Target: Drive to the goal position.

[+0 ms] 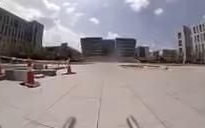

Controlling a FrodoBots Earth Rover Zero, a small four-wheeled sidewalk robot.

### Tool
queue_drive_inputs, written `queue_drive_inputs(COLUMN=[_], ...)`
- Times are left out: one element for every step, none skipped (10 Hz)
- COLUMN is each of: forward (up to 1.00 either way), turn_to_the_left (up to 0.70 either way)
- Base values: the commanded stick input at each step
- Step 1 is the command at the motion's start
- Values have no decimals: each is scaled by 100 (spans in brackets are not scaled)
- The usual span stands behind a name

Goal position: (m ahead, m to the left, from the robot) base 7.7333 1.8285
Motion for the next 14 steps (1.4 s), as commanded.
queue_drive_inputs(forward=[100,100,100,100,100,100,100,100,100,100,100,100,94,0], turn_to_the_left=[0,0,0,0,0,0,0,0,0,0,0,0,0,0])
